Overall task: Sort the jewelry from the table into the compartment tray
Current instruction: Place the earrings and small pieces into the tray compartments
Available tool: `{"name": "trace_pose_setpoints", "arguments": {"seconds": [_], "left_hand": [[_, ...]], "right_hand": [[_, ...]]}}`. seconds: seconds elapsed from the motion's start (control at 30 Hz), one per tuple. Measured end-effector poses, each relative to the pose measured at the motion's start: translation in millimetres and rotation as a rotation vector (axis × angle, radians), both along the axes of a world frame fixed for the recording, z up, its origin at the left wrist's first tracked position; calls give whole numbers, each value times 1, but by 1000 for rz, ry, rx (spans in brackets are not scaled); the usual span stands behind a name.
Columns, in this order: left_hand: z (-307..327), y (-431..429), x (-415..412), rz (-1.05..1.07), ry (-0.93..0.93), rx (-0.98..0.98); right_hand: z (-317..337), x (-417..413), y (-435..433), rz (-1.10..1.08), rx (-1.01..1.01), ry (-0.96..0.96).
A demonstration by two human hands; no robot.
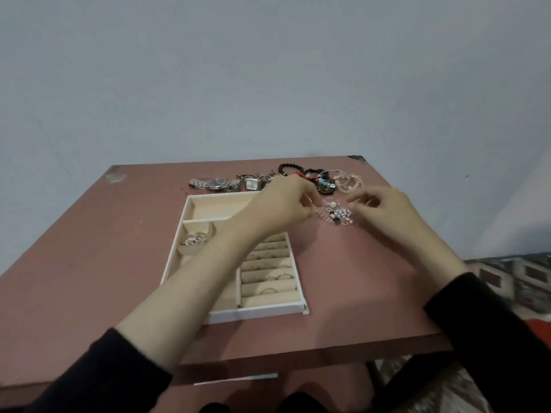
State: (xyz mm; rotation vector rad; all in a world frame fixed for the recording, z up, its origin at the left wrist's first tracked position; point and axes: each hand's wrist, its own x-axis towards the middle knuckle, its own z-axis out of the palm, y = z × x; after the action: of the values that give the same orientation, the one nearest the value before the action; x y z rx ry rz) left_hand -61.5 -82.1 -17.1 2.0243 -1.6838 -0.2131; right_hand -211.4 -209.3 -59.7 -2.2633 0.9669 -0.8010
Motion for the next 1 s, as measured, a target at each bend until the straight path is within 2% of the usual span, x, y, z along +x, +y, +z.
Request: {"name": "trace_pose_setpoints", "arguments": {"seconds": [0.17, 0.47, 0.73, 1.0], "left_hand": [[-14, -19, 0, 19, 9, 26], [-15, -19, 7, 42, -45, -7], [-14, -20, 6, 31, -15, -3], [-14, -25, 1, 26, 3, -9]], "right_hand": [[-1, 11, 0, 154, -102, 176], [-10, 15, 5, 138, -303, 294], [-11, 13, -2, 180, -342, 216], [-5, 9, 1, 84, -51, -118]]}}
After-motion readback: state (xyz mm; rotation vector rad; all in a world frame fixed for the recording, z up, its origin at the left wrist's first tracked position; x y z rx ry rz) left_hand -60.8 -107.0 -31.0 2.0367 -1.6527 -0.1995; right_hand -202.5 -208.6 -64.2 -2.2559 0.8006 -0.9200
